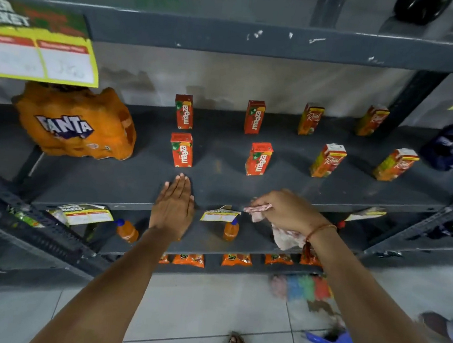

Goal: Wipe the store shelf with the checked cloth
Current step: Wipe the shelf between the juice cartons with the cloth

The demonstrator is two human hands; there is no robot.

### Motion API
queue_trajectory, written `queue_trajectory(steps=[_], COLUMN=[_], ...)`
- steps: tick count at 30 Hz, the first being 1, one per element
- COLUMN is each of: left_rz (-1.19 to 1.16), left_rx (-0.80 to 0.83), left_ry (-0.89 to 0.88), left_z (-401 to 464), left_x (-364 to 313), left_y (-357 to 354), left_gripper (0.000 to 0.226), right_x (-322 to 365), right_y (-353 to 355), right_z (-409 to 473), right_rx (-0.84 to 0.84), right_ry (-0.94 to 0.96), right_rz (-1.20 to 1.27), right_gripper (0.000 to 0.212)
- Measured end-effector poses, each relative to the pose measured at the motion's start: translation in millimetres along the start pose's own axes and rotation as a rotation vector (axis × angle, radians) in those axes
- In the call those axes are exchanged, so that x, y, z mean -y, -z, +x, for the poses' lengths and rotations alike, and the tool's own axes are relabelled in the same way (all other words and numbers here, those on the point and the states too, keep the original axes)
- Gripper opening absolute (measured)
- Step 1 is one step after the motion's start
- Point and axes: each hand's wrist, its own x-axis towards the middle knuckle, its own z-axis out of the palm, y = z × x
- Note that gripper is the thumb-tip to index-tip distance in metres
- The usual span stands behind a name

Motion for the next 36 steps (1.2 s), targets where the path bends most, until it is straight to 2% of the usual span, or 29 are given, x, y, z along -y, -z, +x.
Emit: queue_trajectory(steps=[3, 8, 14, 17, 20, 30, 36], left_rz=[0.009, 0.006, 0.031, 0.038, 0.024, 0.019, 0.033], left_rx=[-0.052, -0.093, -0.155, -0.174, -0.199, -0.195, -0.204], left_ry=[0.056, 0.122, 0.101, 0.112, 0.118, 0.120, 0.112], left_z=[-2.4, 5.5, 5.8, 9.8, 11.3, 14.7, 12.8], left_x=[25.8, 56.5, 62.8, 65.4, 67.1, 70.2, 72.8], left_y=[2.0, 4.4, -0.2, -4.3, -7.4, -12.2, -13.9], left_gripper=[0.058, 0.060, 0.062, 0.059, 0.057, 0.056, 0.056], right_x=[23.6, 62.1, 73.2, 62.1, 50.1, 37.9, 43.7], right_y=[-11.5, -31.2, -31.7, -37.1, -52.3, -11.0, -17.0], right_z=[17.0, 81.4, 187.0, 240.0, 278.5, 358.6, 329.6], right_rx=[-0.105, -0.391, -0.578, -0.554, -0.471, -0.393, -0.335], right_ry=[0.081, 0.157, 0.003, -0.002, 0.032, 0.050, 0.117], right_rz=[0.172, 0.312, 0.321, 0.221, -0.008, -0.033, -0.134], right_gripper=[0.033, 0.063, 0.053, 0.053, 0.058, 0.054, 0.053])
